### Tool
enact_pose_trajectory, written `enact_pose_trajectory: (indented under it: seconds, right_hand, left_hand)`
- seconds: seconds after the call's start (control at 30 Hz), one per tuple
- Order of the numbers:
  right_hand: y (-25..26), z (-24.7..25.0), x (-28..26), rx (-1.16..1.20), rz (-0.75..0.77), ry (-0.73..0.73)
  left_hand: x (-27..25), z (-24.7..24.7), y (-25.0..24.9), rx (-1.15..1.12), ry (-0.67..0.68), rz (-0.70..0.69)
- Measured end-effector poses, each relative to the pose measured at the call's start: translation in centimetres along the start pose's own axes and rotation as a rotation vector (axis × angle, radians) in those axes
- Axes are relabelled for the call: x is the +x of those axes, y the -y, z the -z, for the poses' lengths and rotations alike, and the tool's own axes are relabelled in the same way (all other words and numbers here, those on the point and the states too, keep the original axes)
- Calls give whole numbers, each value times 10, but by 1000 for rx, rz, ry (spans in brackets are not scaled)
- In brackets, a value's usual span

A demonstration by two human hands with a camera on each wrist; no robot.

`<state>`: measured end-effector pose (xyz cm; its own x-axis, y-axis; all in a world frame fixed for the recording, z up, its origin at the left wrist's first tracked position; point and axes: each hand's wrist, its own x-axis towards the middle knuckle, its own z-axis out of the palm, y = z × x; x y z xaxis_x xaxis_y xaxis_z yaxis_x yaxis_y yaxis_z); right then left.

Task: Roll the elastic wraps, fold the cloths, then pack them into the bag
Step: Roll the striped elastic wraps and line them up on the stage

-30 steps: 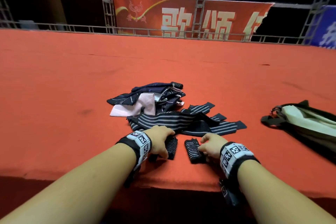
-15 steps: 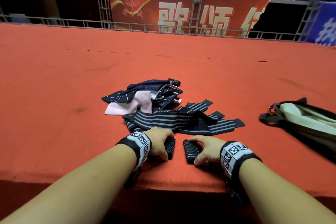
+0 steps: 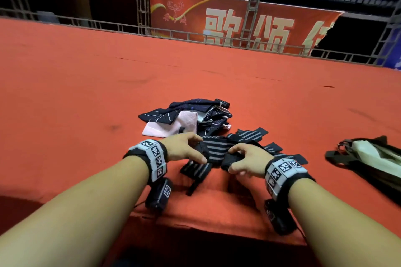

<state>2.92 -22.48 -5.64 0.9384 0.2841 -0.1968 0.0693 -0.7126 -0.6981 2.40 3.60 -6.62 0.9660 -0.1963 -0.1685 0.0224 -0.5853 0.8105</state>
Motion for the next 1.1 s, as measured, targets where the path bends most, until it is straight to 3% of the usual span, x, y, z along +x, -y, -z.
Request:
enact_pose_trajectory:
  seconds: [0.07, 0.2, 0.37, 0.5, 0.73, 0.9, 1.0, 1.1]
  right_hand:
    - [20, -6, 12, 59, 29, -12]
    - [57, -35, 38, 123, 95, -37]
    - [88, -93, 63, -92, 200, 3]
    - [102, -141, 80, -127, 206, 48]
    - [130, -187, 108, -99, 213, 112]
    - [140, -204, 122, -86, 232, 80]
    - [145, -210, 127, -151, 253, 27]
    - [147, -211, 127, -396, 276, 65]
  left_hand:
    - [-8, 25, 10, 6, -32, 37]
    - [-34, 68, 37, 250, -99, 101]
    - [-58, 97, 88, 363, -197, 223]
    - [-67, 113, 120, 376, -219, 306]
    - [-62, 142, 142, 441, -189, 305]
    - [-57, 154, 150, 462, -174, 282]
    - [-58, 155, 155, 445, -190, 254]
    - [-60, 151, 159, 461, -171, 283]
